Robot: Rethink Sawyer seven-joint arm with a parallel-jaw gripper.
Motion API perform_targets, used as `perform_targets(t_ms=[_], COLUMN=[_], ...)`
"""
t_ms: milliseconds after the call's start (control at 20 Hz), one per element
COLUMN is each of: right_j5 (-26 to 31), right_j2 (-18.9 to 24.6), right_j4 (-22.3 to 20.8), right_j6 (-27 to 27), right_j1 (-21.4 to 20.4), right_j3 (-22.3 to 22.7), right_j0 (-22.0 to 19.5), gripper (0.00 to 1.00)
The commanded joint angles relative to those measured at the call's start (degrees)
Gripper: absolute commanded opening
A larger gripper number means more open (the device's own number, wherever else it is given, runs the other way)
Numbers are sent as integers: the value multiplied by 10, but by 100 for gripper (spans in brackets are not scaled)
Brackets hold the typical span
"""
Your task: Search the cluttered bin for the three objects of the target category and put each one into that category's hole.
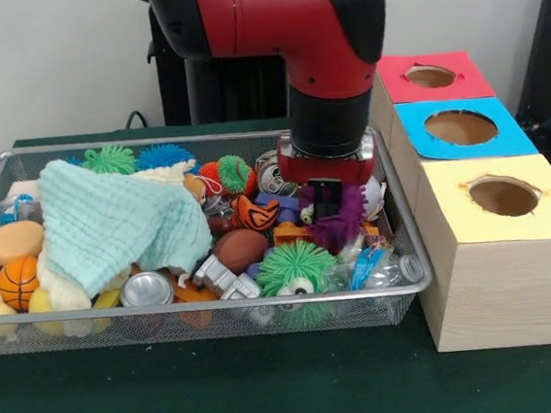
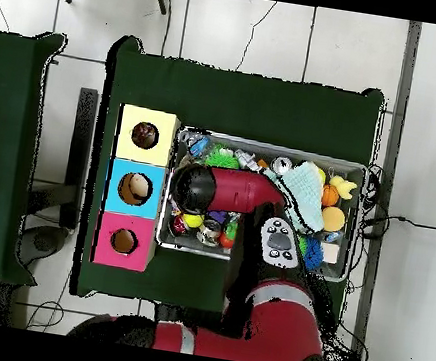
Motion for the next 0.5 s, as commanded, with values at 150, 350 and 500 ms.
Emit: perform_targets(t_ms=[150, 350, 500], right_j5=[-45, -20, -28], right_j2=[29, 3, -17], right_j4=[110, 114, 105], right_j6=[183, 163, 146], right_j1=[60, 29, 2], right_j3=[-27, -1, 42], right_j0=[58, 62, 57], gripper=[0, 0, 0])
